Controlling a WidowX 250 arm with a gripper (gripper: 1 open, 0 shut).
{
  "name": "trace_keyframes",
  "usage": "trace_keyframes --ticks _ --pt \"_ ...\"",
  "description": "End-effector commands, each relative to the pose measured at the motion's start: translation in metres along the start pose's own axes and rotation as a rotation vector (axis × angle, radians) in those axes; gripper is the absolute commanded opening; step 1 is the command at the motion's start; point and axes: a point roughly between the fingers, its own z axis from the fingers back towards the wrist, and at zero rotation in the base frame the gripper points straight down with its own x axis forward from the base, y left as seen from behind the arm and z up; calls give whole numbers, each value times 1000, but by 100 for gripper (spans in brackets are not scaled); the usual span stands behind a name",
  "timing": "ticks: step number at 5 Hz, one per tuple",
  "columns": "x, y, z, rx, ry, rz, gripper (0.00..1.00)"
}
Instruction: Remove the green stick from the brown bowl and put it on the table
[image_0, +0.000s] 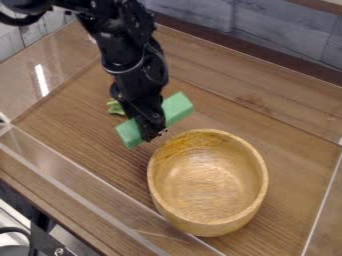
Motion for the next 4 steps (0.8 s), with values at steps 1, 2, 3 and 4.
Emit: trace_keyframes --ticks 1,2,3,4 --pt "9 7 6 28 -24 55 0" --pt "5 3 11 33 -16 118 0" --pt "1 1 14 40 -10 174 0" --pt "-4 1 8 53 -1 228 0"
